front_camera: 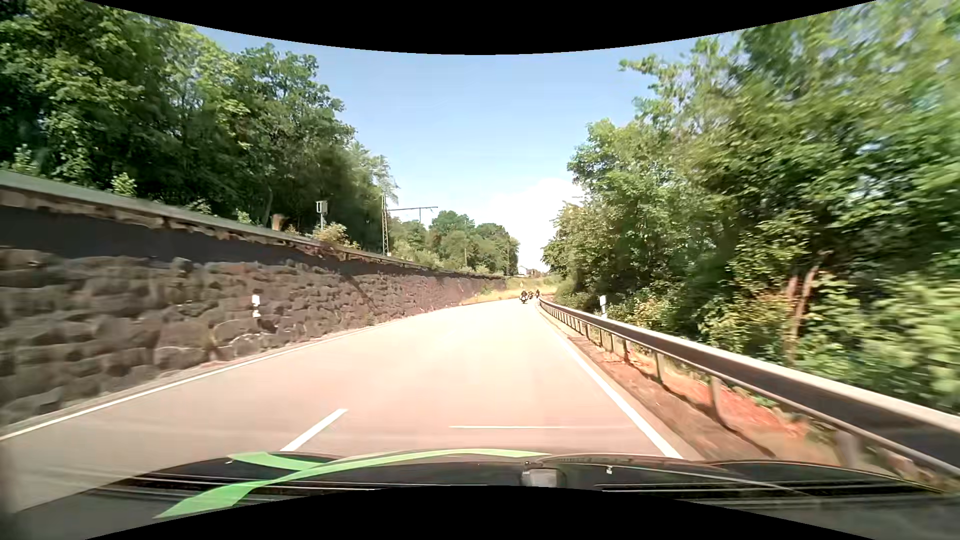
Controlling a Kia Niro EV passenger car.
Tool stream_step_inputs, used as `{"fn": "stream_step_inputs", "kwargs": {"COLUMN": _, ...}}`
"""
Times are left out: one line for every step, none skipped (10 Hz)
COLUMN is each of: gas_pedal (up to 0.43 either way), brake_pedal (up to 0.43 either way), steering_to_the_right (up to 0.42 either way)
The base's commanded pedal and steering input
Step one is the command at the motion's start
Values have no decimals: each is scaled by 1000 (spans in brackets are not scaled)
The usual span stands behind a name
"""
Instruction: Follow the waypoints while adhering to traffic rules and regulations
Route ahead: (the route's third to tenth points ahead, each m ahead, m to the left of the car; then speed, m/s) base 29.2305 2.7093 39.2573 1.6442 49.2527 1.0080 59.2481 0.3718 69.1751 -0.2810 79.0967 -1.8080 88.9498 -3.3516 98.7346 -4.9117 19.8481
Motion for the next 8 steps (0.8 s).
{"fn": "stream_step_inputs", "kwargs": {"gas_pedal": 150, "brake_pedal": 0, "steering_to_the_right": 4}}
{"fn": "stream_step_inputs", "kwargs": {"gas_pedal": 150, "brake_pedal": 0, "steering_to_the_right": 4}}
{"fn": "stream_step_inputs", "kwargs": {"gas_pedal": 157, "brake_pedal": 0, "steering_to_the_right": 4}}
{"fn": "stream_step_inputs", "kwargs": {"gas_pedal": 169, "brake_pedal": 0, "steering_to_the_right": 4}}
{"fn": "stream_step_inputs", "kwargs": {"gas_pedal": 169, "brake_pedal": 0, "steering_to_the_right": 4}}
{"fn": "stream_step_inputs", "kwargs": {"gas_pedal": 169, "brake_pedal": 0, "steering_to_the_right": 4}}
{"fn": "stream_step_inputs", "kwargs": {"gas_pedal": 150, "brake_pedal": 0, "steering_to_the_right": 4}}
{"fn": "stream_step_inputs", "kwargs": {"gas_pedal": 130, "brake_pedal": 0, "steering_to_the_right": 4}}
